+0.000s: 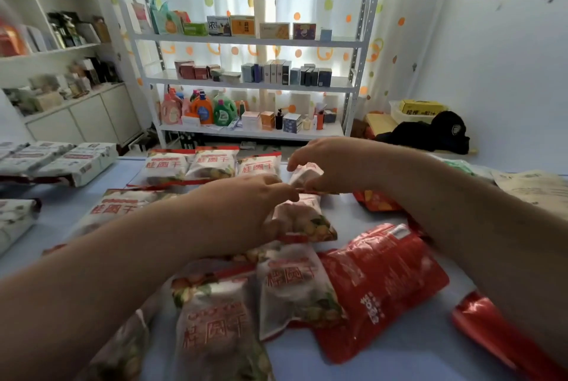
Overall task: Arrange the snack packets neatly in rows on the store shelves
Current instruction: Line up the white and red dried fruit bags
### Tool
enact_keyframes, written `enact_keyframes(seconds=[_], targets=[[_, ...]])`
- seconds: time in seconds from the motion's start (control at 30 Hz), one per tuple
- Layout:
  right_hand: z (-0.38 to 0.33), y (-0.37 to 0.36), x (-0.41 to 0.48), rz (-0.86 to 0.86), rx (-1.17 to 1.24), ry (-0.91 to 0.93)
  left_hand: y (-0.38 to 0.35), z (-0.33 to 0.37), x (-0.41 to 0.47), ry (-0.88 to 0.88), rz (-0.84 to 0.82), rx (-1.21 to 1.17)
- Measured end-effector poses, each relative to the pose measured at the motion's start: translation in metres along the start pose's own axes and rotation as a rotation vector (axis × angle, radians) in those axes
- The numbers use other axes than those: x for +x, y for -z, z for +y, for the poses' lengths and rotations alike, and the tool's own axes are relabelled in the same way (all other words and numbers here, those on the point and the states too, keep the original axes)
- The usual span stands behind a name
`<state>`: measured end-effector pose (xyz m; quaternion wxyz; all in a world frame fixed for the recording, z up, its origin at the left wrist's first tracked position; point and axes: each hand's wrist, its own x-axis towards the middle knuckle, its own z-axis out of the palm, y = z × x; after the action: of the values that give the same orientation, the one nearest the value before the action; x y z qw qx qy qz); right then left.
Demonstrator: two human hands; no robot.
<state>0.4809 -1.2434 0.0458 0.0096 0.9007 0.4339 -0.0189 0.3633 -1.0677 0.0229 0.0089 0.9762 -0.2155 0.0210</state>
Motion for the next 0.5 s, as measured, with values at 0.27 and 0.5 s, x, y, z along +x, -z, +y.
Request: enact_keyframes(seconds=[0.27,0.5], targets=[[-0.068,-0.009,-0.082,-0.072,-0.043,0.235,-0.012,0.041,-0.111,0.093,0.063,0.017],[-0.091,-0.041,-0.105,-0.022,-0.154,0.17,-0.045,0.054,-0.139,0.152,0.032,-0.059]])
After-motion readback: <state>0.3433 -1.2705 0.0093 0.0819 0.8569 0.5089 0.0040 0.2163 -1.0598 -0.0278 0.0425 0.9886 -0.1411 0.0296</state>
